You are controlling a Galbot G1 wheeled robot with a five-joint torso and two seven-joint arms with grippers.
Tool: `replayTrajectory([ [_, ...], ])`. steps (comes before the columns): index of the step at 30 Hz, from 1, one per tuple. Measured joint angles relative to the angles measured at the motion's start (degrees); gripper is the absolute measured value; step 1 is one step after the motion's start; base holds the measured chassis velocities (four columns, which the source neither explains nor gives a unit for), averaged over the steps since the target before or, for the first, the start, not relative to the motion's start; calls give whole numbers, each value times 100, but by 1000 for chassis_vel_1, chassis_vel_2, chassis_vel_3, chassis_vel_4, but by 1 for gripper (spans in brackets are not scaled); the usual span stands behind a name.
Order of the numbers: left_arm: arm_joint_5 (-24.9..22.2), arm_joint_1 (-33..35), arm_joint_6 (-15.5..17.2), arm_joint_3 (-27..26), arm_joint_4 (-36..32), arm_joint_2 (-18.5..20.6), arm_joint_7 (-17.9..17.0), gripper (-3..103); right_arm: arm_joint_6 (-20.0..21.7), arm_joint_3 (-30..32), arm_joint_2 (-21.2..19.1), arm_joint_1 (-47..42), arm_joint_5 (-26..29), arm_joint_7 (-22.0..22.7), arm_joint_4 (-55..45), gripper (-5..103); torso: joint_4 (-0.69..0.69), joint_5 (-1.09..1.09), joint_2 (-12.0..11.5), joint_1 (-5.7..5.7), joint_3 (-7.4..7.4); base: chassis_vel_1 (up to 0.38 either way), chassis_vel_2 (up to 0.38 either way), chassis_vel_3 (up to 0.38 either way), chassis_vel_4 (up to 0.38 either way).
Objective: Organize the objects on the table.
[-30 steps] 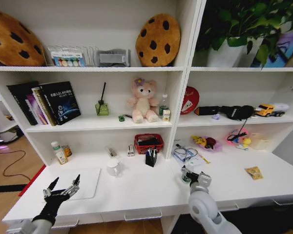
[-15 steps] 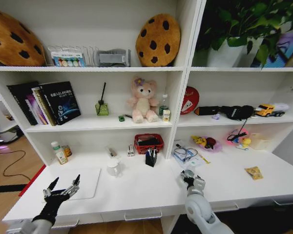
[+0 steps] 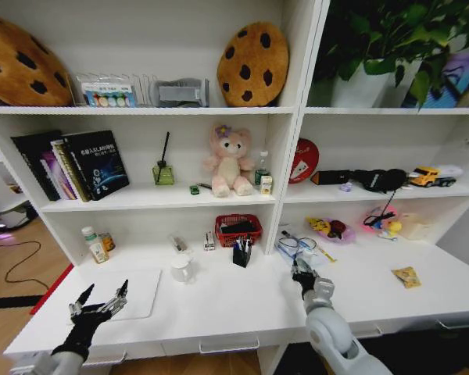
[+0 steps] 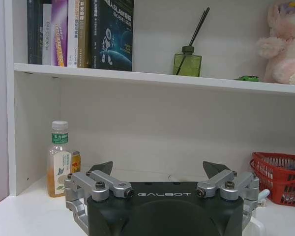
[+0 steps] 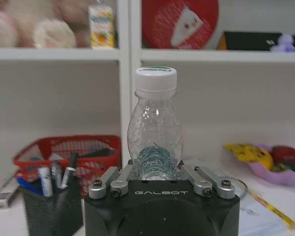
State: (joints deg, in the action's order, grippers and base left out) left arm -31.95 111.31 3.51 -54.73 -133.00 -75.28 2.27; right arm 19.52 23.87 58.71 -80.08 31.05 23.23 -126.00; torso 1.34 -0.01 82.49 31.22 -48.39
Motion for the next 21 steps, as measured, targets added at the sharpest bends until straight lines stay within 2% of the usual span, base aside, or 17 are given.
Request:
replayTrajectory([
  [1, 0, 0, 0, 0, 0, 0, 0, 100, 0, 0, 0, 0, 0, 0, 0, 28, 0, 0, 0, 0, 0, 0, 0, 0, 0],
  [3, 0, 0, 0, 0, 0, 0, 0, 100, 116, 396, -56, -300, -147, -705, -338, 26, -1, 1, 0, 0, 0, 0, 0, 0, 0],
  [4, 0, 0, 0, 0, 0, 0, 0, 100, 116, 396, -56, -300, -147, -705, -338, 26, -1, 1, 0, 0, 0, 0, 0, 0, 0],
  [5, 0, 0, 0, 0, 0, 0, -1, 100, 147, 657, -27, -506, -251, -937, -469, 26, 0, 1, 0, 0, 0, 0, 0, 0, 0],
  [7, 0, 0, 0, 0, 0, 0, 0, 100, 147, 1139, 134, -1077, -354, -1213, -754, 26, -1, 2, 0, 0, 0, 0, 0, 0, 0],
  [8, 0, 0, 0, 0, 0, 0, 0, 100, 147, 1139, 134, -1077, -354, -1213, -754, 26, -1, 2, 0, 0, 0, 0, 0, 0, 0],
  [10, 0, 0, 0, 0, 0, 0, 0, 100, 137, 1674, 476, -1887, -534, -1521, -1123, 26, 2, 2, 0, 0, 0, 0, 0, 0, 0],
  [11, 0, 0, 0, 0, 0, 0, 0, 100, 137, 1674, 476, -1887, -534, -1521, -1123, 26, 2, 2, 0, 0, 0, 0, 0, 0, 0],
  [13, 0, 0, 0, 0, 0, 1, -1, 100, 105, 1965, 818, -2483, -689, -1635, -1442, 26, 4, 1, 1, 0, 1, 0, 0, 0, 0],
  [14, 0, 0, 0, 0, 0, 1, -1, 100, 105, 1965, 818, -2483, -689, -1635, -1442, 26, 4, 1, 1, 0, 1, 0, 0, 0, 0],
  [15, 0, 0, 0, 0, 0, 0, 0, 100, 69, 2071, 1063, -2779, -826, -1677, -1638, 26, 3, 0, 1, -1, 1, 0, 0, 0, 0],
  [17, 0, 0, 0, 0, 0, 0, -1, 100, 34, 2076, 1295, -2926, -991, -1644, -1756, 26, 1, 0, 1, -1, 1, 0, 0, 0, 0],
  [21, 0, 0, 0, 0, 0, 0, -1, 100, 174, 1883, 1331, -2774, -1013, -1386, -1775, 26, -2, 1, 0, 0, 0, 0, 0, 0, 0],
])
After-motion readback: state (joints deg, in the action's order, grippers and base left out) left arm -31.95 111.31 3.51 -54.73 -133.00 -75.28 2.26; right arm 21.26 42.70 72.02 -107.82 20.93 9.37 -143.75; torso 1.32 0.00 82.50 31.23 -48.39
